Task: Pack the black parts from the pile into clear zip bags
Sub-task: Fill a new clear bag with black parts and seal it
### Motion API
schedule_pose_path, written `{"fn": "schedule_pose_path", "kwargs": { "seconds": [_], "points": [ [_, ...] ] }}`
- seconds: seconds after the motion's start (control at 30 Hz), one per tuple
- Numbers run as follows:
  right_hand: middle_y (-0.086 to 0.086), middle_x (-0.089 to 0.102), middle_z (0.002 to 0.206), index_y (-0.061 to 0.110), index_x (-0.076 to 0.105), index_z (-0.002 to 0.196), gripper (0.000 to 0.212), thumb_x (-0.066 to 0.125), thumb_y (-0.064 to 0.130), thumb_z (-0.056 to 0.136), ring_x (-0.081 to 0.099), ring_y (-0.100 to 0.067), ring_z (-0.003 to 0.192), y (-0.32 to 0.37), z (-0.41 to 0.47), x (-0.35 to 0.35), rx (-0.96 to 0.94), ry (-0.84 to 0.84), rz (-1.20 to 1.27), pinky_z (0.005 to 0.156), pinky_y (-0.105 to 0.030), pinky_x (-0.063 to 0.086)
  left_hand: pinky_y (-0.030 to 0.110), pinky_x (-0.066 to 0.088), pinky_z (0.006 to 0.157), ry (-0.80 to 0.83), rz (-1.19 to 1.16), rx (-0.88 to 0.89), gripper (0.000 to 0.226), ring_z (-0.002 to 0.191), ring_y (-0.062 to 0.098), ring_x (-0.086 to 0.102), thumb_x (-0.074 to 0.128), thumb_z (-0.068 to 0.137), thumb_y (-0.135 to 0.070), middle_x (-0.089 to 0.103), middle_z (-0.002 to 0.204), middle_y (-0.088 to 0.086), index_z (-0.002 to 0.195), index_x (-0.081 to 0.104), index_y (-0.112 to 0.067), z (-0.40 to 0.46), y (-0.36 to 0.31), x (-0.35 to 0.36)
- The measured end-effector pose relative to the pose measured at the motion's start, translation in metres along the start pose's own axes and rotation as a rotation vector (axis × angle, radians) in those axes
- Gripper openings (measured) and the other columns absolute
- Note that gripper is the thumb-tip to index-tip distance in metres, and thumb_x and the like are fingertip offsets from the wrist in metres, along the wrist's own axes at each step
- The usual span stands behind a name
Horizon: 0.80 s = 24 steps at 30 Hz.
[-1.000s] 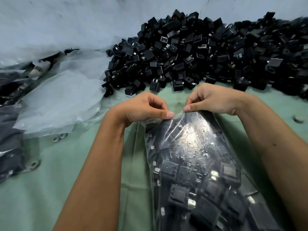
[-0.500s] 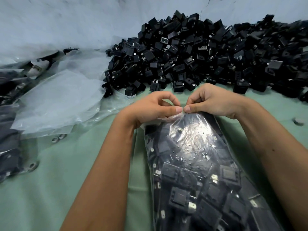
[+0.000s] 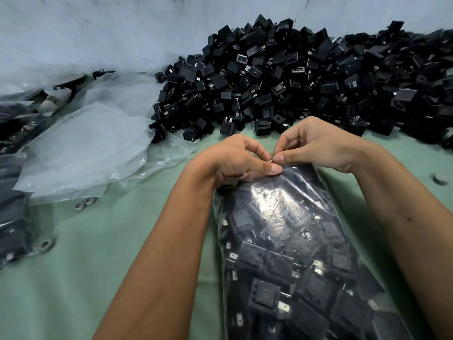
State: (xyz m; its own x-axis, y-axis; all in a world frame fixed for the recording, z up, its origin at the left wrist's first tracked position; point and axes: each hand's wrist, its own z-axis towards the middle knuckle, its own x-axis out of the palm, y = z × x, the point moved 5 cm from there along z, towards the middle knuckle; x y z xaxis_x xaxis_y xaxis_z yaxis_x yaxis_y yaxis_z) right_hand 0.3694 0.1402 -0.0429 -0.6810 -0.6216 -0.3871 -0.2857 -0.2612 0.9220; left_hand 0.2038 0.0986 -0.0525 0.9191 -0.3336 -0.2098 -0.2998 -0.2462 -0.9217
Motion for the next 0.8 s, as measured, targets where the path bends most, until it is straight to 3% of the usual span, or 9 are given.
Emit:
{"fn": "schedule_pose_path", "kwargs": {
  "seconds": [0.13, 0.23, 0.43, 0.57, 0.67, 0.8],
  "points": [
    [-0.02, 0.078, 0.087, 0.011, 0.081, 0.087, 0.025, 0.085, 0.03, 0.071, 0.075, -0.026, 0.081, 0.002, 0.001, 0.003, -0.007, 0.006, 0.015, 0.081, -0.032, 0.062, 0.019, 0.054, 0.056, 0.048, 0.012, -0.063, 0.023, 0.066, 0.015, 0.068, 0.085, 0.076, 0.001, 0.071, 0.082, 0.014, 0.094, 0.071, -0.002, 0.0, -0.004, 0.0],
    [-0.023, 0.076, 0.087, 0.009, 0.078, 0.087, 0.023, 0.085, 0.024, 0.072, 0.073, -0.029, 0.081, 0.004, 0.002, 0.005, -0.01, -0.006, 0.034, 0.082, -0.037, 0.061, 0.026, 0.041, 0.069, 0.069, 0.027, -0.078, 0.03, 0.087, 0.028, 0.057, 0.086, 0.075, -0.001, 0.065, 0.094, 0.021, 0.098, 0.069, -0.008, 0.001, -0.003, 0.001],
    [-0.018, 0.073, 0.076, 0.008, 0.073, 0.085, 0.022, 0.085, 0.021, 0.072, 0.067, -0.02, 0.069, 0.004, 0.002, 0.005, -0.004, -0.031, 0.051, 0.065, -0.024, 0.056, 0.015, 0.047, 0.046, 0.073, -0.04, -0.097, 0.024, 0.056, 0.01, 0.059, 0.088, 0.074, -0.009, 0.074, 0.074, 0.006, 0.092, 0.072, -0.008, 0.005, 0.004, -0.003],
    [-0.019, 0.073, 0.076, 0.01, 0.072, 0.084, 0.02, 0.086, 0.02, 0.073, 0.068, -0.021, 0.07, 0.004, 0.001, 0.004, -0.003, -0.037, 0.083, 0.069, -0.027, 0.058, 0.015, 0.043, 0.04, 0.003, -0.016, -0.043, 0.022, 0.045, 0.006, 0.059, 0.09, 0.074, -0.009, 0.072, 0.067, 0.003, 0.089, 0.074, -0.01, 0.007, 0.003, -0.002],
    [-0.019, 0.074, 0.079, 0.011, 0.073, 0.085, 0.02, 0.079, 0.028, 0.079, 0.066, -0.024, 0.075, 0.005, -0.003, 0.0, 0.03, -0.064, 0.071, 0.074, -0.033, 0.054, 0.017, 0.05, 0.045, -0.004, -0.03, -0.036, 0.021, 0.054, 0.012, 0.065, 0.089, 0.072, -0.003, 0.073, 0.069, 0.007, 0.087, 0.076, -0.008, 0.008, 0.002, -0.001],
    [0.0, 0.063, 0.062, 0.016, 0.071, 0.068, 0.039, 0.063, 0.048, 0.09, 0.057, -0.011, 0.057, 0.004, -0.017, -0.011, 0.165, 0.054, -0.125, 0.057, -0.023, 0.048, 0.019, 0.054, 0.053, 0.01, -0.07, -0.053, 0.021, 0.06, 0.017, 0.067, 0.087, 0.072, 0.001, 0.073, 0.074, 0.012, 0.085, 0.075, -0.008, 0.01, 0.004, 0.0]
  ]
}}
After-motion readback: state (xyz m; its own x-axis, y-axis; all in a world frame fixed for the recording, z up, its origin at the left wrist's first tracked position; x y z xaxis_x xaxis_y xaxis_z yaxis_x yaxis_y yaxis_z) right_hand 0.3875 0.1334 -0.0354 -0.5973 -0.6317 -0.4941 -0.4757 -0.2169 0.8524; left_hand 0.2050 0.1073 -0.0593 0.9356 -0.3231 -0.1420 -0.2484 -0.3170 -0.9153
